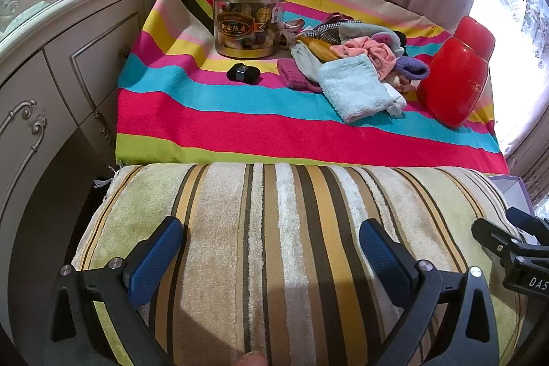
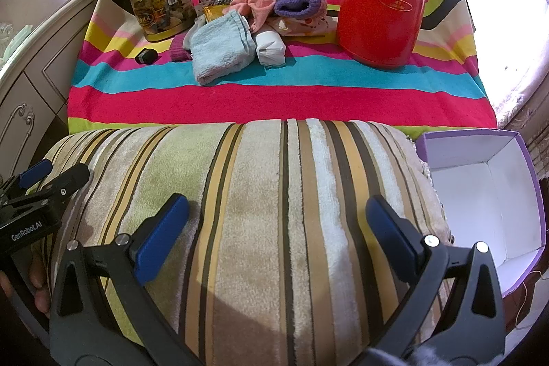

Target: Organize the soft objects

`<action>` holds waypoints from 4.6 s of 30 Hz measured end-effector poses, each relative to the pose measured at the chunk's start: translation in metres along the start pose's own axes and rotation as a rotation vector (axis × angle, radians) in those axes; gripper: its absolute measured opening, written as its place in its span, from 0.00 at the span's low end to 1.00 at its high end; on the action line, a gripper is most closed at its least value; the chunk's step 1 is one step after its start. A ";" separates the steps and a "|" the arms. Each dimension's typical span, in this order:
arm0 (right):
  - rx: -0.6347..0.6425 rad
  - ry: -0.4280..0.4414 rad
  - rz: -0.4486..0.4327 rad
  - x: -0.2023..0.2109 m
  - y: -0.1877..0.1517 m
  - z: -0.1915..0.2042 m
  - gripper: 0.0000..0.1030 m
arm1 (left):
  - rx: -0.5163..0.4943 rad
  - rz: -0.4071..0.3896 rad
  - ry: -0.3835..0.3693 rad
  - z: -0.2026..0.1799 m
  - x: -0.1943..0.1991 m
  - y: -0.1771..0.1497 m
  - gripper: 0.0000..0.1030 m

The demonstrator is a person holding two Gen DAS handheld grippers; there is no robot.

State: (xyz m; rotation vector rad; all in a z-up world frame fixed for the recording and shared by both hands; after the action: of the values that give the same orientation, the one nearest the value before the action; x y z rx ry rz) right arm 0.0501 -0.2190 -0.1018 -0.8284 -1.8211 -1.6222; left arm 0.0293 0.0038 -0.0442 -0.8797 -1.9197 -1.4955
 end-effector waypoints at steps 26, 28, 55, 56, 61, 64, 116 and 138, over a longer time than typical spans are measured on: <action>-0.004 0.000 0.000 0.001 0.001 0.000 1.00 | -0.001 -0.001 0.002 -0.004 0.002 0.003 1.00; -0.005 0.000 0.001 0.001 0.000 0.000 1.00 | 0.000 0.000 0.001 -0.004 0.002 0.003 1.00; -0.010 0.001 -0.016 0.004 0.000 -0.001 1.00 | 0.003 -0.005 -0.001 -0.003 0.003 0.002 1.00; -0.010 0.001 -0.017 0.004 0.000 -0.001 1.00 | 0.003 -0.005 -0.001 -0.003 0.003 0.002 1.00; -0.013 0.002 -0.025 0.004 -0.002 -0.001 1.00 | 0.003 -0.004 0.000 -0.003 0.003 0.002 1.00; -0.016 0.004 -0.032 0.004 -0.003 -0.002 1.00 | 0.008 0.008 0.001 -0.003 0.002 0.003 1.00; 0.349 -0.022 -0.002 -0.138 0.145 0.126 0.94 | -0.022 0.143 0.025 0.072 -0.187 0.177 0.49; 0.232 0.228 -0.013 -0.137 0.160 0.105 0.21 | 0.057 0.018 -0.016 0.052 -0.115 0.159 0.47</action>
State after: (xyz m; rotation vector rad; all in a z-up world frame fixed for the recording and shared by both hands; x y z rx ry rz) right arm 0.2600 -0.1138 -0.1130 -0.5084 -1.8098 -1.4149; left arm 0.2235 0.0619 -0.0453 -0.8837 -1.9510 -1.4207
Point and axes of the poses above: each gripper's, at about its wrist camera, not at the fingertips, and x roughly against the way its jaws point, z to its left, y to its top, the point moved 5 cm from there along -x, roughly the way its jaws point, and after that the axes turned 10 degrees about -y, right-handed, at the moved point
